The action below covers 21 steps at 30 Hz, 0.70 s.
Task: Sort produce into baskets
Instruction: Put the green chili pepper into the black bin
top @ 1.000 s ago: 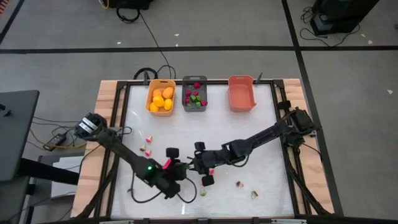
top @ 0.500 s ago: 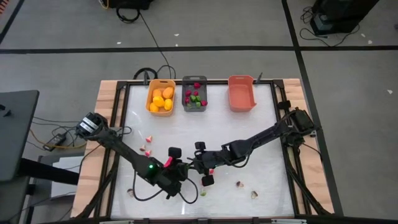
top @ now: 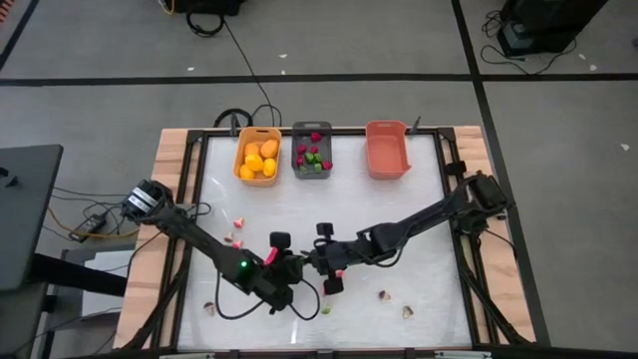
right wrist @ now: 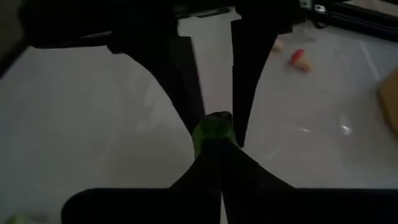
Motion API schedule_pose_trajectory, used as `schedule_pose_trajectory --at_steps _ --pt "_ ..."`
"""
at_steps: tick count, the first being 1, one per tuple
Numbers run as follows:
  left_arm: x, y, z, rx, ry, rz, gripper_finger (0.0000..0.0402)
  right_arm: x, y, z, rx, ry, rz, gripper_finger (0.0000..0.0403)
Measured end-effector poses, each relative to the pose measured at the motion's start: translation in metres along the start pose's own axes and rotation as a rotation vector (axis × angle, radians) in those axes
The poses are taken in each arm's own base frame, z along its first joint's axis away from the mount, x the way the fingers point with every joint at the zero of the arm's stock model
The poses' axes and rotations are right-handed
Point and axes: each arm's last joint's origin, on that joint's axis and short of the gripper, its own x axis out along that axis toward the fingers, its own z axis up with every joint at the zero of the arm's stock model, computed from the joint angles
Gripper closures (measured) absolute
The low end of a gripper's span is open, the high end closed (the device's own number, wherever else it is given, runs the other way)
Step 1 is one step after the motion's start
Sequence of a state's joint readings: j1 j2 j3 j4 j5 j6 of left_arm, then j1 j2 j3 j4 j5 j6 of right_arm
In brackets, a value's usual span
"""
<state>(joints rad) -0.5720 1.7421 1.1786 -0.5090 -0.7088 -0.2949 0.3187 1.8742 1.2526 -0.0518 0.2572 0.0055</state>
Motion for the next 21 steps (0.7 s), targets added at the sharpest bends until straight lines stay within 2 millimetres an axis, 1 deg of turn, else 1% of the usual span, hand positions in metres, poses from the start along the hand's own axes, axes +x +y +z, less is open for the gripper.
schedule_pose_trajectory --at_steps 5,10,15,17,19,21 --pt "0.001 0.003 -0.002 -0.070 0.029 -0.004 0.0238 -0.011 -0.011 0.001 -0.004 0.046 -0.061 0.0400" --pt "0.004 0.007 -0.005 -0.145 0.074 -0.009 0.0187 -0.016 -0.025 -0.005 -0.015 0.133 -0.146 0.0401" --pt "0.003 0.011 -0.015 -0.187 0.160 0.022 0.0161 -0.019 -0.045 -0.012 -0.003 0.224 -0.177 0.0397" --pt "0.001 0.011 -0.018 -0.201 0.186 0.033 0.0158 -0.018 -0.051 -0.016 0.030 0.255 -0.151 0.0381" --pt "-0.001 0.009 -0.021 -0.206 0.202 0.040 0.0157 -0.015 -0.053 -0.021 0.072 0.267 -0.100 0.0356" --pt "-0.005 0.007 -0.025 -0.192 0.210 0.052 0.0157 -0.012 -0.053 -0.033 0.080 0.302 -0.048 0.0328"
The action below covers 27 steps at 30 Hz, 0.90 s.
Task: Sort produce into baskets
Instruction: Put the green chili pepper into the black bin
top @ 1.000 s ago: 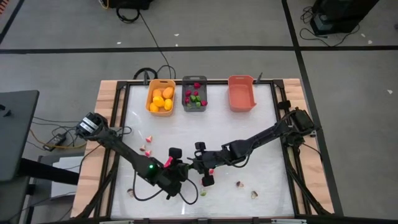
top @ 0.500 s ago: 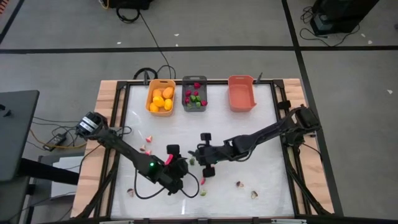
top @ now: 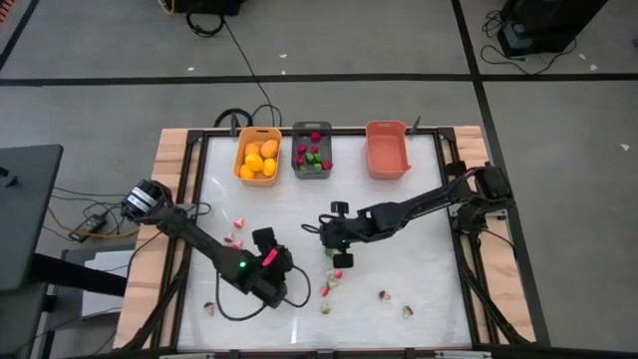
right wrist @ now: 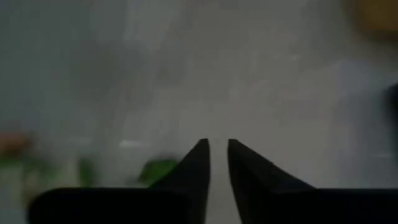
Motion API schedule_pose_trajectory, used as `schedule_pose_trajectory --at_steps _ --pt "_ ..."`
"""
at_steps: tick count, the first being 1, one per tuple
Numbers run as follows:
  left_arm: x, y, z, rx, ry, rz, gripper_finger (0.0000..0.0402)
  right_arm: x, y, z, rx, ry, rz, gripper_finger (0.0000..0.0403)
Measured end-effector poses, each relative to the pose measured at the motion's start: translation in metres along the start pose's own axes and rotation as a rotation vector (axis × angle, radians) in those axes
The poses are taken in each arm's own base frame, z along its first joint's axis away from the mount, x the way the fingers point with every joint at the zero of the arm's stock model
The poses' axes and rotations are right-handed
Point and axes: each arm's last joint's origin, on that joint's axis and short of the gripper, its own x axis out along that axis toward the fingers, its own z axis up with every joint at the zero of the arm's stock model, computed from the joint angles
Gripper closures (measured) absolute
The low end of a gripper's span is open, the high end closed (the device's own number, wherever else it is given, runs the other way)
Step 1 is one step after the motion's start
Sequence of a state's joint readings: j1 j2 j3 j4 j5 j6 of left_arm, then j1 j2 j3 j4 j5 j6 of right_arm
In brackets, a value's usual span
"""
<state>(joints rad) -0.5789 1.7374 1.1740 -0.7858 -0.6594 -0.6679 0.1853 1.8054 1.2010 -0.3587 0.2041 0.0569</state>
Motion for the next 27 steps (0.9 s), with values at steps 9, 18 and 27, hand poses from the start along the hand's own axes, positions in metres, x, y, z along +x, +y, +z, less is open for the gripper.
schedule_pose_trajectory --at_steps 9,18,27 --pt "0.017 -0.015 -0.029 -0.036 0.023 -0.153 0.0167 0.033 0.000 -0.040 0.082 -0.022 0.132 0.0219" --pt "0.025 -0.024 -0.021 -0.044 -0.134 -0.281 0.0167 0.038 0.004 -0.042 0.108 -0.079 0.226 0.0205" --pt "0.028 -0.020 -0.014 -0.111 -0.170 -0.270 0.0167 0.036 0.017 -0.030 0.092 -0.209 0.261 0.0204"
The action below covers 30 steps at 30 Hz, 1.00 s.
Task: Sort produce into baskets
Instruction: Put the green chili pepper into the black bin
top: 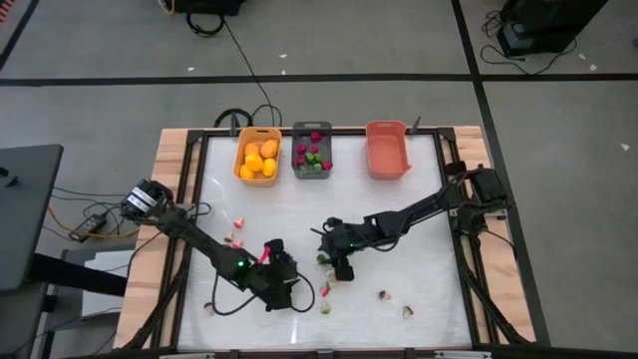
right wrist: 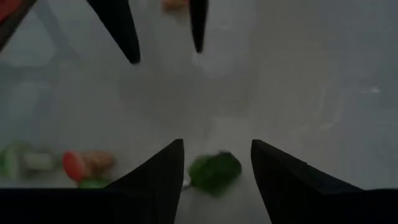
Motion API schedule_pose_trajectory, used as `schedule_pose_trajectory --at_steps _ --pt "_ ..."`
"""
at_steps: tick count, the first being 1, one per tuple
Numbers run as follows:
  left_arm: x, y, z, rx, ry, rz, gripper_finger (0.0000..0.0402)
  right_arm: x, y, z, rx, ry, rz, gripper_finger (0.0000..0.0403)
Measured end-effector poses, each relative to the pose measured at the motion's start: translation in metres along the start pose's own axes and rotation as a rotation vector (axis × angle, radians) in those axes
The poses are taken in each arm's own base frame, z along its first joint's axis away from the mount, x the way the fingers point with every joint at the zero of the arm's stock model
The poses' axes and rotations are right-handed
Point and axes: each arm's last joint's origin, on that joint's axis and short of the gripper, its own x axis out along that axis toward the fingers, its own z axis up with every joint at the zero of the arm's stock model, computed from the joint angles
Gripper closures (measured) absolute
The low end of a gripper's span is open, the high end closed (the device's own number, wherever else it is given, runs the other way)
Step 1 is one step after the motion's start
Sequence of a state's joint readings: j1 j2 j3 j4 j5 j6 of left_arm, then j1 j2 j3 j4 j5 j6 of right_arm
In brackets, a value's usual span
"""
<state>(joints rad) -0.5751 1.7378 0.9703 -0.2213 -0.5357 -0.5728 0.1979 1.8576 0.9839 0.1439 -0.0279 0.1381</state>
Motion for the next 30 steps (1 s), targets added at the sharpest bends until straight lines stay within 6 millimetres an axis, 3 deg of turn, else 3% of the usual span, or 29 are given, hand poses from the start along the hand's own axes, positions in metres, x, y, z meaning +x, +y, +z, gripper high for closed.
schedule_pose_trajectory --at_steps 9,17,23,28,30 --pt "0.000 0.002 0.000 -0.109 -0.030 0.062 0.0167 0.026 0.005 -0.015 -0.026 0.011 -0.100 0.0203" --pt "-0.001 0.006 0.003 -0.146 -0.137 0.194 0.0167 0.030 0.004 -0.023 0.014 0.057 -0.146 0.0211" --pt "0.001 0.011 0.000 -0.132 -0.092 0.216 0.0168 0.030 0.003 -0.021 0.022 0.033 -0.194 0.0273" --pt "0.009 0.032 -0.001 -0.091 0.013 0.292 0.0168 0.030 -0.004 -0.021 0.032 0.035 -0.218 0.0344" --pt "0.014 0.043 0.001 -0.066 0.068 0.296 0.0168 0.027 -0.008 -0.019 0.036 0.036 -0.227 0.0347"
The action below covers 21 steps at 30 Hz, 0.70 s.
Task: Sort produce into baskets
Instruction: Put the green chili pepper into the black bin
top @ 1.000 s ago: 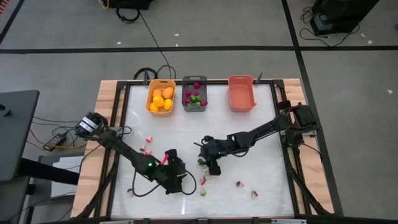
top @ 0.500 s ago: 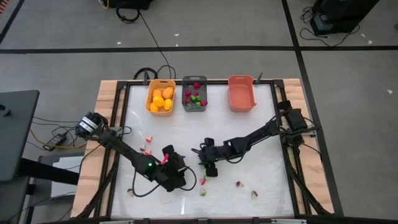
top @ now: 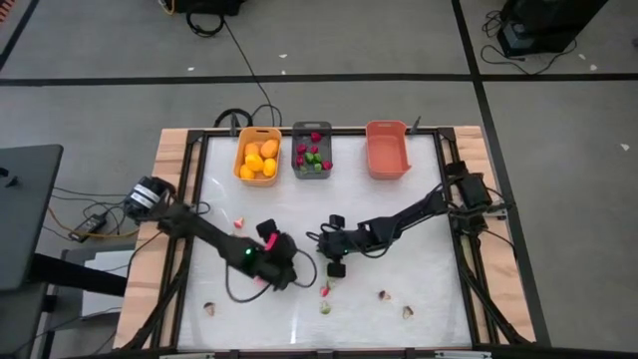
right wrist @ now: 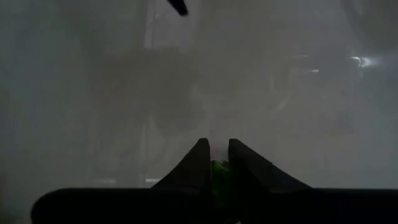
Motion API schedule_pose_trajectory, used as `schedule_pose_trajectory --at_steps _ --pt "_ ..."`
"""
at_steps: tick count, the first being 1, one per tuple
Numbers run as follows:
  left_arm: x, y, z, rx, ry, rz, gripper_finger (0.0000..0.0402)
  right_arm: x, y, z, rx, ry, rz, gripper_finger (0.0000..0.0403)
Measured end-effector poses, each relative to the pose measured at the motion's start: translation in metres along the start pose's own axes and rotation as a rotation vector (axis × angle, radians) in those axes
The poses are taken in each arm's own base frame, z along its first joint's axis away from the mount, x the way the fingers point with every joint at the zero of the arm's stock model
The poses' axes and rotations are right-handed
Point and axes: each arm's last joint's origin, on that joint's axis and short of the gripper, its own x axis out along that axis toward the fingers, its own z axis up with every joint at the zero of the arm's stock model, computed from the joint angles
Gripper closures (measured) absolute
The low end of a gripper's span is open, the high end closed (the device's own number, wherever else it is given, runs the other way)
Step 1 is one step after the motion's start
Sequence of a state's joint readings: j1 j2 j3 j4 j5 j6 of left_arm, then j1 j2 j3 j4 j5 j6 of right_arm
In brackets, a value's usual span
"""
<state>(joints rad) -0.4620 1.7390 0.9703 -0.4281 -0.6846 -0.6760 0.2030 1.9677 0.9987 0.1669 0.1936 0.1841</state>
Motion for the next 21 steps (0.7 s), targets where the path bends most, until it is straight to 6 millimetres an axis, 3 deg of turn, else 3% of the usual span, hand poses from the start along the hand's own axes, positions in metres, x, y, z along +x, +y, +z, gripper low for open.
schedule_pose_trajectory --at_steps 4,7,13,17,21 --pt "0.016 0.015 0.015 0.014 0.016 -0.003 0.0168 -0.013 -0.018 0.016 0.005 -0.046 -0.027 0.0347" --pt "0.020 0.023 0.030 -0.013 -0.047 -0.018 0.0168 -0.026 -0.044 0.032 0.008 -0.097 -0.079 0.0348" --pt "0.008 0.042 0.050 -0.067 -0.130 -0.019 0.0168 -0.050 -0.120 0.057 0.043 -0.191 -0.163 0.0347" --pt "-0.005 0.050 0.058 -0.118 -0.182 -0.004 0.0168 -0.053 -0.168 0.068 0.090 -0.298 -0.202 0.0347" --pt "-0.013 0.053 0.060 -0.166 -0.206 0.004 0.0168 -0.049 -0.203 0.077 0.119 -0.414 -0.216 0.0337"
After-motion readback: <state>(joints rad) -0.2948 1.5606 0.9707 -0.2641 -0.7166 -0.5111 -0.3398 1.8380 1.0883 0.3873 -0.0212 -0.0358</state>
